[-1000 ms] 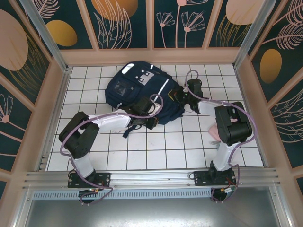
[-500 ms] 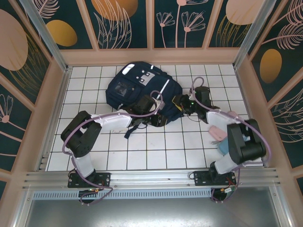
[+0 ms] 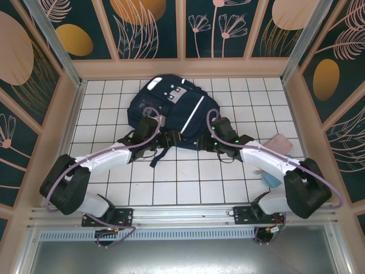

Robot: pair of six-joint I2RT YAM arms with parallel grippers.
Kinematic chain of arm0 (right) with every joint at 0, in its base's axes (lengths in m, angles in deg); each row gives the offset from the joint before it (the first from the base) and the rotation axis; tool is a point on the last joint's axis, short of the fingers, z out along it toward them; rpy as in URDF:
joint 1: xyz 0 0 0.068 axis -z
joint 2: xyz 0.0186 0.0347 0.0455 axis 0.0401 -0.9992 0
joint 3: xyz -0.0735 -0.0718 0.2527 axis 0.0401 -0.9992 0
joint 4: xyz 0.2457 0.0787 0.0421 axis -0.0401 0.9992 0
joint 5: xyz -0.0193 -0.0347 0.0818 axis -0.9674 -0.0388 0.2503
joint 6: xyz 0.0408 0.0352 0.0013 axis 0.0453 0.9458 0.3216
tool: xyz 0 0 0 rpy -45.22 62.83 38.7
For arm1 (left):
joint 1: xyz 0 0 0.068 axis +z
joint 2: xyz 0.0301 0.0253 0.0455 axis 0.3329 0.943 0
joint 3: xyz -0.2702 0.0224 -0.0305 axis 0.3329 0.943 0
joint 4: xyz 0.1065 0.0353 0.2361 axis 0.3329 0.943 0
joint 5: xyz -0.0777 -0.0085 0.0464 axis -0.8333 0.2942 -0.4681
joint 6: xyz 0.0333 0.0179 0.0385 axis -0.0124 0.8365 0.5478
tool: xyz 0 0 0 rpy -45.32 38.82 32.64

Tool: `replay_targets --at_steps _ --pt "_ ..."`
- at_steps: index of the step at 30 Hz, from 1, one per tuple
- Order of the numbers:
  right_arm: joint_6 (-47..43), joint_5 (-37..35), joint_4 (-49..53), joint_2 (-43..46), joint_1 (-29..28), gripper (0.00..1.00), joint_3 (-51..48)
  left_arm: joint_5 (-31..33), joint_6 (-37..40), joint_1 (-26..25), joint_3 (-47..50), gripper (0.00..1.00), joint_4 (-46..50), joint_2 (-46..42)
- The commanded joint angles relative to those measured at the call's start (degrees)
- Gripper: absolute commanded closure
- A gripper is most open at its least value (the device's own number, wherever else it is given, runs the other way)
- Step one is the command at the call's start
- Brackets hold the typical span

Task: Pack the student bag

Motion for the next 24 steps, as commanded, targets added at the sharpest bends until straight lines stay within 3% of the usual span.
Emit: replay_targets --at_steps 1,12,19,24 --pt "-5.8 -8.4 6.4 -4.6 -3.9 0.54 5.1 7.4 -7.4 0.6 2.8 0.27 -0.9 -3.0" --pt "-6.7 -15.5 10.8 -16.8 -9.0 0.56 13.8 13.8 -10.8 1.5 4.3 0.13 2.1 -4.5" --pt "-6.4 -18.7 12.0 -20.0 -9.4 0.67 16.7 9.9 -15.9 1.5 6.1 0.13 -2.3 -3.8" --pt "-6.4 -19.9 12.7 -19.8 -9.6 0.81 16.7 3.4 -23.1 1.5 8.9 0.17 -11.4 -2.9"
